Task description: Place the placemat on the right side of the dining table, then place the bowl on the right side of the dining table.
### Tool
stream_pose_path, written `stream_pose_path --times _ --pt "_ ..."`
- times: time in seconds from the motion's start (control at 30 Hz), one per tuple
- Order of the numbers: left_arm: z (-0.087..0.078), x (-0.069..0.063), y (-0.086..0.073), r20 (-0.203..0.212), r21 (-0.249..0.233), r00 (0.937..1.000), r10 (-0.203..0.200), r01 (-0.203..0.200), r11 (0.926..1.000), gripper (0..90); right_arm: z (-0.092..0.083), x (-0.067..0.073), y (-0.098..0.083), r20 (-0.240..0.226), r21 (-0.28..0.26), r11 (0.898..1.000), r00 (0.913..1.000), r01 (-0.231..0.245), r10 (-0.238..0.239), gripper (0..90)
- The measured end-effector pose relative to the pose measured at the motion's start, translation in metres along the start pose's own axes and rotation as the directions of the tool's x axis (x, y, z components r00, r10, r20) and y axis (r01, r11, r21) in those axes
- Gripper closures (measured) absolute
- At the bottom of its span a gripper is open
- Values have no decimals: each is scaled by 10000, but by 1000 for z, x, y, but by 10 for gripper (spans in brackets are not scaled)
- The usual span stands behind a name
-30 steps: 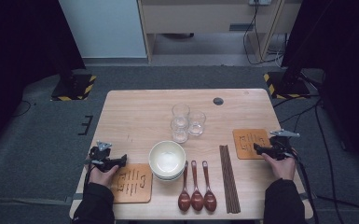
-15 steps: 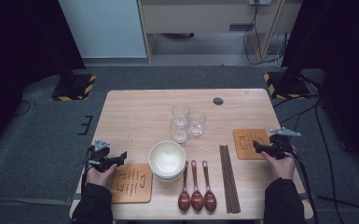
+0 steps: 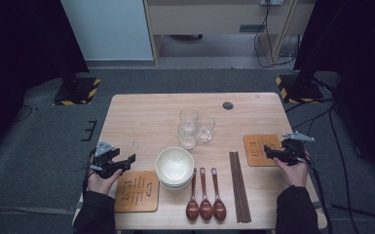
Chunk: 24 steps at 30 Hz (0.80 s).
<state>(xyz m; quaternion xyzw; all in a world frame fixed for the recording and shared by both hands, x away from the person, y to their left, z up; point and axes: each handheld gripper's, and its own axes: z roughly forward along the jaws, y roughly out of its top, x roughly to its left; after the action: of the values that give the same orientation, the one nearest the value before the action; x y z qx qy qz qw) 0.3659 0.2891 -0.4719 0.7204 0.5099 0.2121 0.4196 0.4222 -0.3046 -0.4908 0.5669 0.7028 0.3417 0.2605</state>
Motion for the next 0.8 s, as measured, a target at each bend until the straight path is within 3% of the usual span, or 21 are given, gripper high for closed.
stream_pose_path --times 0.3,0.53,0.8 --pt "-7 -16 12 572 -249 9980 271 -257 9994 269 -3 1 1 269 -153 9999 9996 5 -1 196" --pt "-14 -31 22 911 -456 9937 650 -611 9971 292 -4 2 2 195 -155 9999 9998 47 -44 200" --pt "-16 -47 27 1283 -753 9889 755 -662 9950 300 -5 2 2 103 -65 9999 9999 99 -99 212"
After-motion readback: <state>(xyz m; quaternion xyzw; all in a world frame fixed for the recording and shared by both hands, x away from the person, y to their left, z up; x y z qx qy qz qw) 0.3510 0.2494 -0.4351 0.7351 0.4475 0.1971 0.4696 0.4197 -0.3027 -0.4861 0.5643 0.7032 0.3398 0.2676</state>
